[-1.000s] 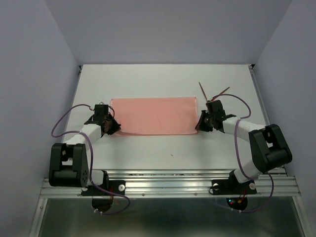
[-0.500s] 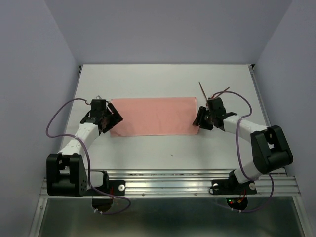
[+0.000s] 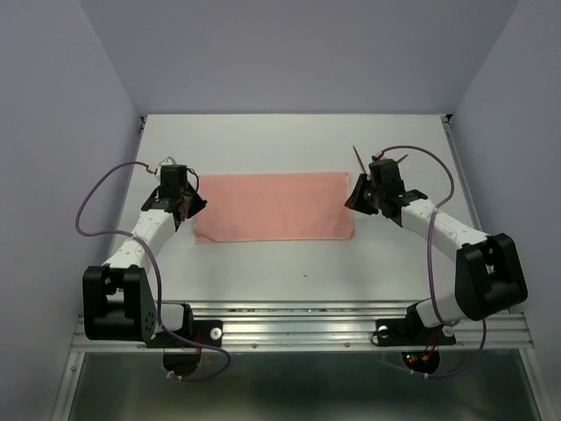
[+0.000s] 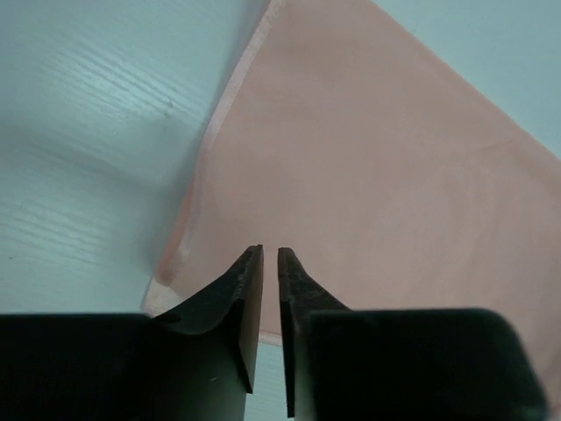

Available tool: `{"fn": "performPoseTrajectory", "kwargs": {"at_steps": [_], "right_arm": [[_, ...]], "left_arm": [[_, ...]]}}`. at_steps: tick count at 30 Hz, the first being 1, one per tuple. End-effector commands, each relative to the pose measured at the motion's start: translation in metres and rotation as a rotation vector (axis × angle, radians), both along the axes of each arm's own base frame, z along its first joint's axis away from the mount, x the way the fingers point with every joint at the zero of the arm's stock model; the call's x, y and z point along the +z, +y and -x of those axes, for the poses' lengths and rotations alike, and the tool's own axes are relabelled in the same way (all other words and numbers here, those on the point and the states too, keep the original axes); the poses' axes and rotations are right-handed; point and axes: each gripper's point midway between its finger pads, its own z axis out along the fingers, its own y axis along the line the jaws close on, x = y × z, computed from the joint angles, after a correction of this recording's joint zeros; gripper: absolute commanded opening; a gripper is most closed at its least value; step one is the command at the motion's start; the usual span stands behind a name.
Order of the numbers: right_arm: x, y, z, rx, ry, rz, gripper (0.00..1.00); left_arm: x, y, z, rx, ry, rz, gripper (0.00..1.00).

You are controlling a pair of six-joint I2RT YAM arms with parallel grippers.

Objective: Fold the napkin into a case and place the utensils inside
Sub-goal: Smooth out the rectangle-folded napkin at the center of the board.

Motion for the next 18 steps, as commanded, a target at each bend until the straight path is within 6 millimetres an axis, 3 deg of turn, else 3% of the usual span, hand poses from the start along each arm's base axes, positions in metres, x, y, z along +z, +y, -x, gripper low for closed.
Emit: {"fn": "performPoseTrajectory", "kwargs": {"at_steps": [1,8,11,15,18], "right_arm": [[-0.003,0.018,-0.006,0.038,0.004,-0.013,0.24],[-0.037,0.021,-0.005,0.044,0.077,-0.009,0.24],[-0.051,0.02,-0.005,0.033,0.103,0.004,0.24],[-0.078,0.011,-0.001,0.005,0.16,0.05,0.22],[-0.086,0.007,0.004,-0.007,0.182,0.07,0.22]], "left_arm": [[-0.037,-0.003,0.011,-0.009,0.075,0.006,0.19],[-0.083,-0.003,0.029,0.017,0.23,0.018,0.05],[-0.098,0.0,0.036,0.033,0.296,0.003,0.05],[-0.099,-0.002,0.035,0.029,0.313,0.009,0.01],[-0.089,0.002,0.034,0.042,0.296,-0.003,0.01]]}}
